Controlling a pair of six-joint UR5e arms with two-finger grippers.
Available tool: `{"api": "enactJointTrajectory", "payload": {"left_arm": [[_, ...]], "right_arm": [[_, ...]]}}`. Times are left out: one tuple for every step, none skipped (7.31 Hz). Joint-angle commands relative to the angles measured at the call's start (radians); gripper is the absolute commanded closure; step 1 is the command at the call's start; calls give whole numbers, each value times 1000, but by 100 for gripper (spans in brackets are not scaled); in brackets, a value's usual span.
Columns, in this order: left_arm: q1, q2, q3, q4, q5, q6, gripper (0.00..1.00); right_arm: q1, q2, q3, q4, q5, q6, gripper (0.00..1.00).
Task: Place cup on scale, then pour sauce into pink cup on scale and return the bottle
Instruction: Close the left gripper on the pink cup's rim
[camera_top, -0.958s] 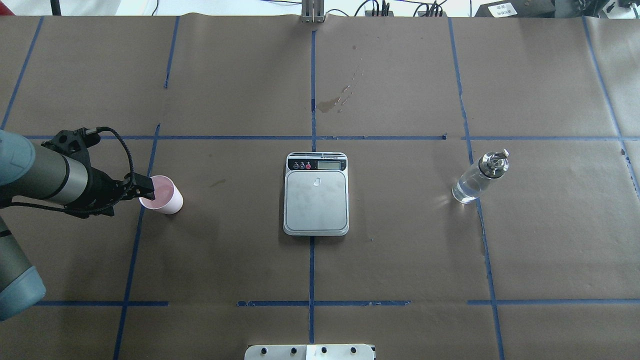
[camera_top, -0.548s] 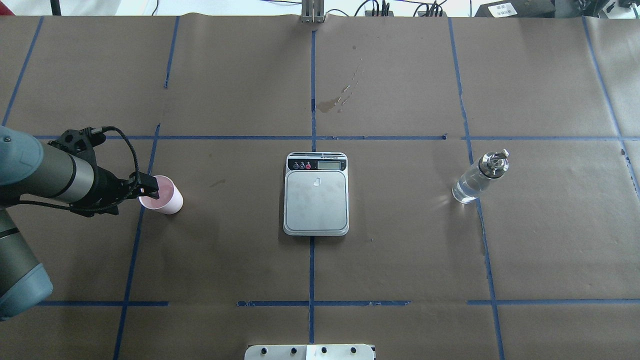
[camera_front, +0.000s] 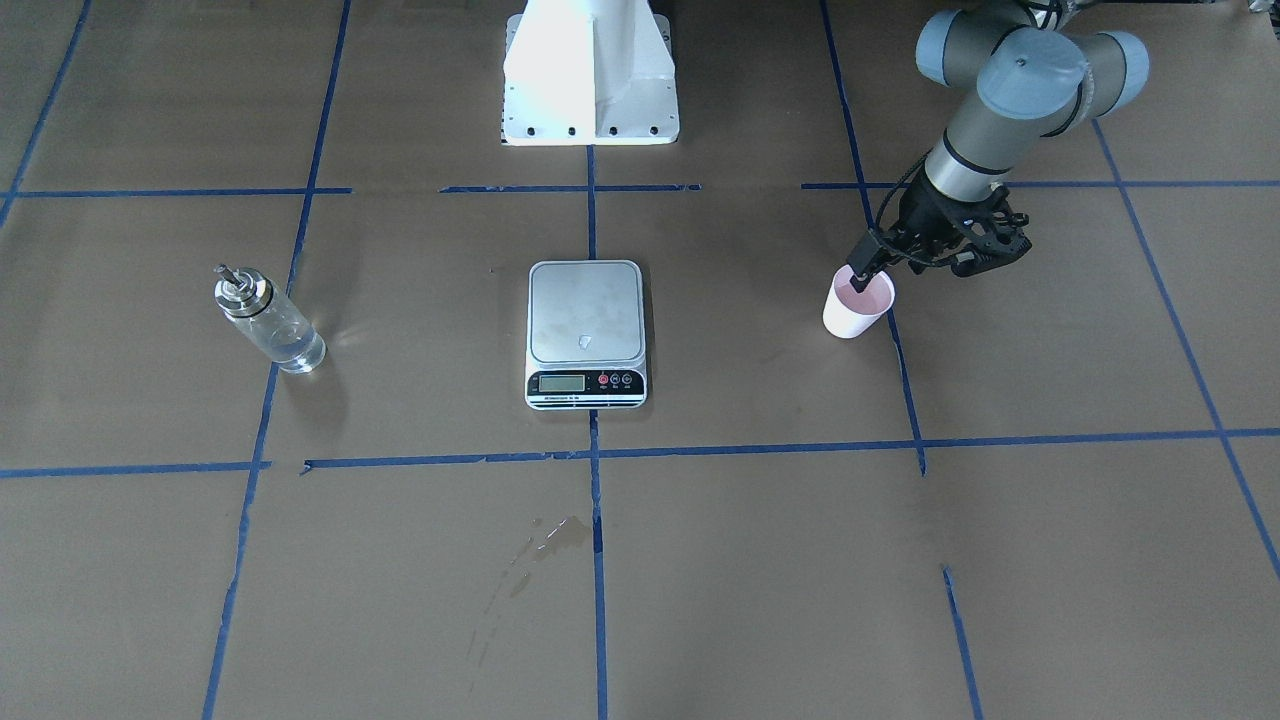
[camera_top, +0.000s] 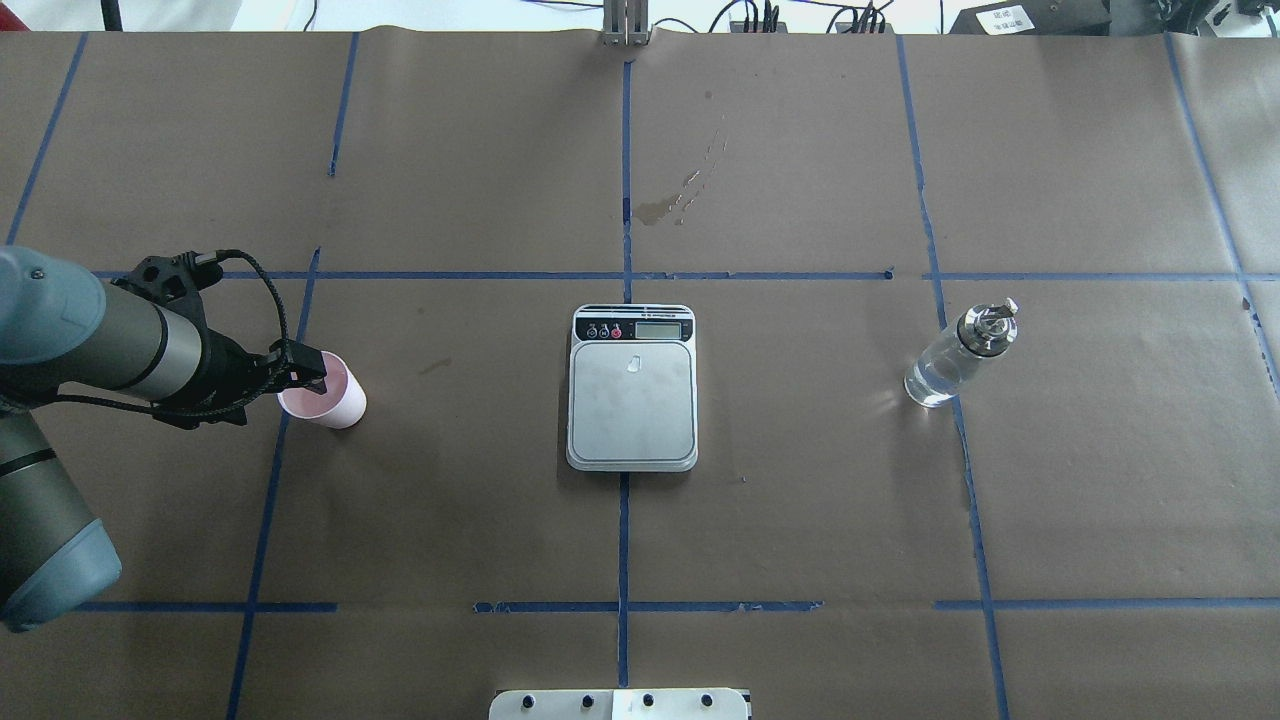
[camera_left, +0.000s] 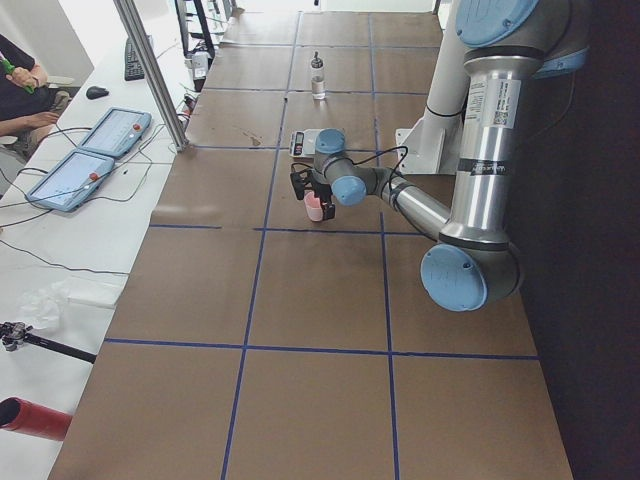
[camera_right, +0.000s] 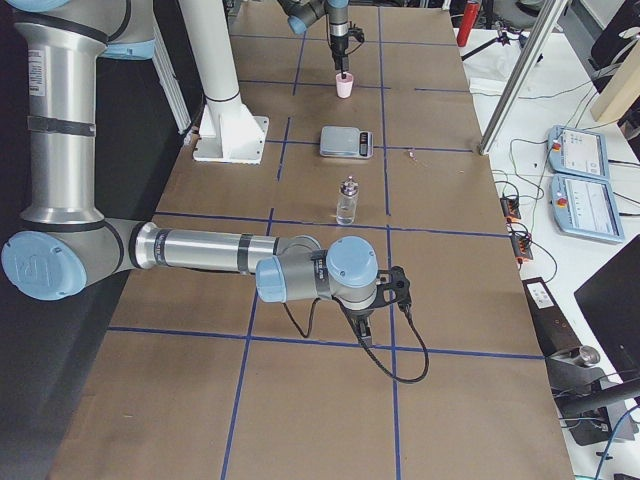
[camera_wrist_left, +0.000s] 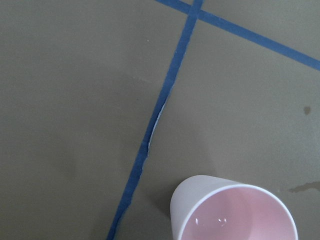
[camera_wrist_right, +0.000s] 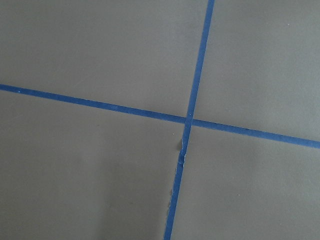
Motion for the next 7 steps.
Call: {"api": "enactJointTrajectory", "payload": {"left_arm": [[2, 0, 4, -1, 0, -2, 17], [2, 0, 6, -1, 0, -2, 19], [2, -2, 10, -1, 0, -2, 20], [2, -14, 24, -1, 0, -2, 21], [3, -16, 26, -1, 0, -3, 25], [3, -16, 23, -1, 0, -3, 39], [5, -16, 23, -2, 2, -3, 53]], "right_arm": [[0, 1, 0, 0, 0, 0, 0], [0, 1, 1, 0, 0, 0, 0], [0, 2, 0, 0, 0, 0, 0], [0, 4, 1, 0, 2, 0, 0], [0, 2, 3, 0, 5, 0, 0], [0, 2, 3, 0, 8, 0, 0], [0, 2, 3, 0, 8, 0, 0]]}}
